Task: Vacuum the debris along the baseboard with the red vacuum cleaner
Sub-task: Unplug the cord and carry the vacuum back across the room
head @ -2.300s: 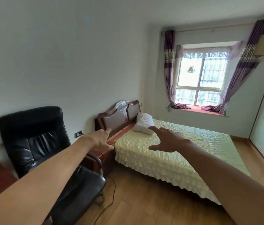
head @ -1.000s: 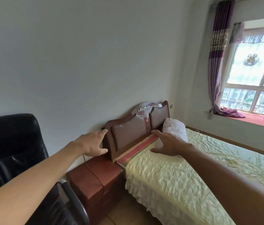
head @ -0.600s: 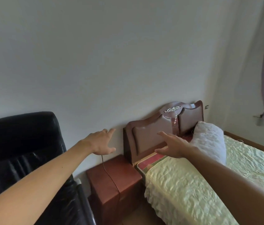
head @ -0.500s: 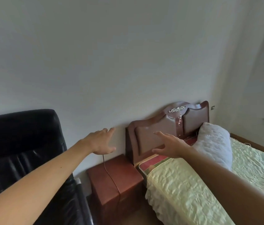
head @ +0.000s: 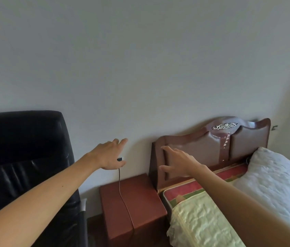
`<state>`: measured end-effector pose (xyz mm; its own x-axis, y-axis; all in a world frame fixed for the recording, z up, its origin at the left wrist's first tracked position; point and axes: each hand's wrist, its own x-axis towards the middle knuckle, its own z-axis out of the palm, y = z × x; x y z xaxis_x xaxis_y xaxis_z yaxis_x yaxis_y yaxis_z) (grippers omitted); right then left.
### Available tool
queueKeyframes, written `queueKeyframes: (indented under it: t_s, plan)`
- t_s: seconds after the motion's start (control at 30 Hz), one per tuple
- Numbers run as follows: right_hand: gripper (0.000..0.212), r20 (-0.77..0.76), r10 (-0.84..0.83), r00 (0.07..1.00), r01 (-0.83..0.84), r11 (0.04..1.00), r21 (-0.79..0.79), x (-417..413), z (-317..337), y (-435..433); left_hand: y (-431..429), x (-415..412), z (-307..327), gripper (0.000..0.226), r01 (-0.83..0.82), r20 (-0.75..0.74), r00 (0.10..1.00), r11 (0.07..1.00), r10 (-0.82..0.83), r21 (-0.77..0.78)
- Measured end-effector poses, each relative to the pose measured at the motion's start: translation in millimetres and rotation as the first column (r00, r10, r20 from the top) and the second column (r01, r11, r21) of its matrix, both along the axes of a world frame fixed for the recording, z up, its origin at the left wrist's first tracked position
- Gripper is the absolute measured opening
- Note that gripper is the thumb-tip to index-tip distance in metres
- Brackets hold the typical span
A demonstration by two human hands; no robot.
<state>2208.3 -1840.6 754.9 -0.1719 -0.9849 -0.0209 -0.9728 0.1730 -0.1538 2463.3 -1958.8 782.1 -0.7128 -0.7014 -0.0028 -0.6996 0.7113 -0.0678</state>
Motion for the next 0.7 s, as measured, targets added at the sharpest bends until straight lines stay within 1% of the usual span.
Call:
queueKeyframes:
  t_s: [0.2, 0.37, 0.57, 0.7]
  plan:
    - [0.084, 0.02, 0.056, 0.998, -0.055, 0.998, -0.014, -42.8, -2.3, -58.0, -45.1, -22.9, -6.0, 0.083, -0.082, 0.004, 0.997, 0.995, 0.082, 0.048]
    - [0.083, 0.061, 0.162, 0.985, -0.163, 0.987, 0.006, -59.6, -27.7, -122.2, -74.9, -29.2, -25.0, 0.084, -0.184, 0.025, 0.983, 0.978, 0.182, 0.095]
    - [0.08, 0.145, 0.306, 0.941, -0.315, 0.948, 0.04, -73.4, -65.0, -211.8, -112.8, -40.7, -63.1, 0.084, -0.34, 0.055, 0.94, 0.928, 0.336, 0.151]
    - [0.078, 0.23, 0.329, 0.916, -0.353, 0.933, 0.072, -83.8, -103.7, -258.4, -137.6, -56.9, -106.6, 0.084, -0.416, 0.1, 0.909, 0.877, 0.404, 0.24]
